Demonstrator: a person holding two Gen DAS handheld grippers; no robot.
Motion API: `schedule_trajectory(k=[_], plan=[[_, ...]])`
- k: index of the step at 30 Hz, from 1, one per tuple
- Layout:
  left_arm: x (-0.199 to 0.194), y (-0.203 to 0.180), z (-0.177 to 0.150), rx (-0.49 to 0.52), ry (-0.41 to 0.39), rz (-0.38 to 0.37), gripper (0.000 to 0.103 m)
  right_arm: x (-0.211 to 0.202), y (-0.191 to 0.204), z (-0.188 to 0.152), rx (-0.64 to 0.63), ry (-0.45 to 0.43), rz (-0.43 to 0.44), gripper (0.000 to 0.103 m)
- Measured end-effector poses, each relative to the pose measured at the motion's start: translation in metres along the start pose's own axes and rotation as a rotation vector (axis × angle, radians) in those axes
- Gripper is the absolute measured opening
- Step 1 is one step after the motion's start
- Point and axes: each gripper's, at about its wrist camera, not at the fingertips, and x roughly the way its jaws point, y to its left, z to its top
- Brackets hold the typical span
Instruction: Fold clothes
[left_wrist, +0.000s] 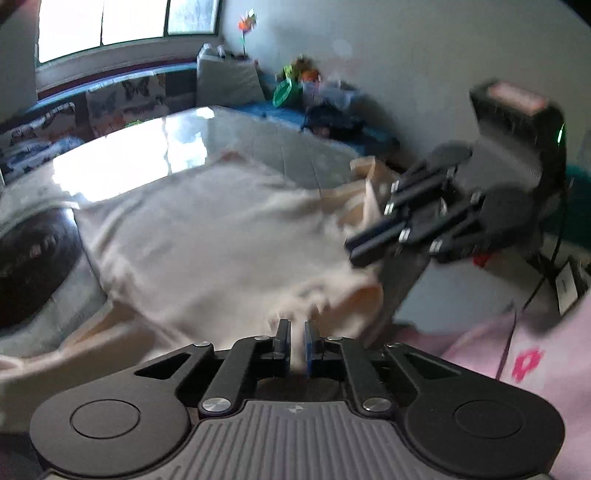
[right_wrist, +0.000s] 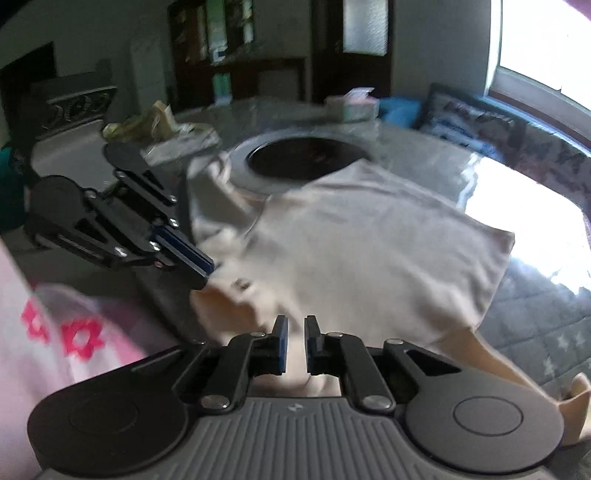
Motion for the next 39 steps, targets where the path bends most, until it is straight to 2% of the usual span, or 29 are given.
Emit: schedule_trajectory(k=[3,7,11,15,20,21,23,25,27,33,35,36,39], plan=[[0.009,0.008,0.012,-0.047,-0.033,-0.002,0.008,0.016,-0.005,-0.001,0.032,-0.009,0.007,0.010],[0.021,0.019,0.027,-0.109,-0.076,-0.004,0.009,0.039,0.003,-0.013,0.044,0.030,0.054,0.011],[0.045,0.024,0.031,-0.175,-0.075,-0.049,0.009,0.022,0.000,-0.020,0.085,0.002,0.052,0.014],[0.064,0.018,0.030,-0.194,-0.057,-0.106,0.009,-0.015,-0.030,-0.025,0.180,-0.062,-0.101,0.018],[0.077,-0.001,0.027,-0.145,-0.035,-0.148,0.012,-0.045,-0.090,-0.033,0.302,-0.107,-0.452,0.024],[0.077,-0.003,0.026,-0.145,-0.033,-0.153,0.012,-0.047,-0.102,-0.034,0.324,-0.110,-0.517,0.030],[0.079,-0.006,0.024,-0.145,-0.026,-0.159,0.012,-0.048,-0.124,-0.036,0.363,-0.104,-0.599,0.034],[0.081,-0.008,0.022,-0.148,-0.018,-0.156,0.014,-0.044,-0.146,-0.037,0.398,-0.081,-0.641,0.034],[0.083,-0.009,0.021,-0.150,-0.013,-0.158,0.014,-0.038,-0.160,-0.036,0.415,-0.051,-0.647,0.033],[0.085,-0.014,0.020,-0.141,-0.014,-0.169,0.024,-0.013,-0.175,-0.045,0.411,0.066,-0.676,0.031],[0.086,-0.015,0.020,-0.141,-0.013,-0.173,0.026,-0.009,-0.176,-0.048,0.404,0.095,-0.689,0.018],[0.087,-0.015,0.020,-0.140,-0.012,-0.174,0.027,-0.009,-0.176,-0.048,0.397,0.096,-0.690,0.007],[0.088,-0.016,0.020,-0.136,-0.011,-0.175,0.028,-0.019,-0.170,-0.044,0.388,0.026,-0.703,0.005]])
